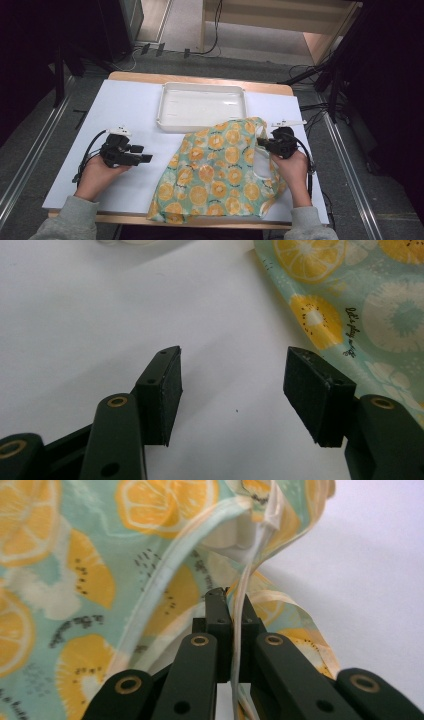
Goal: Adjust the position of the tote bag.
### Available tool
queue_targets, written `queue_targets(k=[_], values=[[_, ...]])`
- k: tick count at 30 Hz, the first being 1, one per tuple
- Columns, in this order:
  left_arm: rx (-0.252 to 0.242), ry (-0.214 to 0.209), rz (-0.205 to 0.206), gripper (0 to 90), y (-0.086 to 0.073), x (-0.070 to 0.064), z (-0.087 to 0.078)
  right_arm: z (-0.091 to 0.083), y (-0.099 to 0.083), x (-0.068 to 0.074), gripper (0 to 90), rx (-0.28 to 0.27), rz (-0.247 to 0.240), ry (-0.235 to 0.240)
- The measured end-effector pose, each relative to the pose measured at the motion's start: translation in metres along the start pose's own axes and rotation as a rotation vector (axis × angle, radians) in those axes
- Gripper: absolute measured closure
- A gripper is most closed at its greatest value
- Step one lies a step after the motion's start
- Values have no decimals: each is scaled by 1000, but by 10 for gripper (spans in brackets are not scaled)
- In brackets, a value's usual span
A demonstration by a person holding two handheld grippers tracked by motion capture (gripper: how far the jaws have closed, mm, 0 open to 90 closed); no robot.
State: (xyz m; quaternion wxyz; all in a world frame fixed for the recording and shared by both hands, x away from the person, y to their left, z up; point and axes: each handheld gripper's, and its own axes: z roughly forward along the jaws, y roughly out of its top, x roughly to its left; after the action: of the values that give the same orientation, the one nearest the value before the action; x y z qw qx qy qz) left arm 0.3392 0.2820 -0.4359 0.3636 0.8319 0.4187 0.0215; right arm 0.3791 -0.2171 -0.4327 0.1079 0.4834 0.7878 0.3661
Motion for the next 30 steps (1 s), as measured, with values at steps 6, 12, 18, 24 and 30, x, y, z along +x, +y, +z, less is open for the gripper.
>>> queue_targets(k=[6,12,18,24,30], values=[[1,1,-2,410,0,0,0,-8,3,8,900,-22,-34,1],[1,2,0,409,0,0,0,21,-2,-15,844,59,-50,-58],[9,3,-4,409,0,1,1,25,-2,-22,602,-11,-41,-31],[15,1,1,408,0,0,2,24,2,-14,475,-14,-84,-25],[5,1,-3,407,0,0,2,49,5,-20,378,1,-22,-33]])
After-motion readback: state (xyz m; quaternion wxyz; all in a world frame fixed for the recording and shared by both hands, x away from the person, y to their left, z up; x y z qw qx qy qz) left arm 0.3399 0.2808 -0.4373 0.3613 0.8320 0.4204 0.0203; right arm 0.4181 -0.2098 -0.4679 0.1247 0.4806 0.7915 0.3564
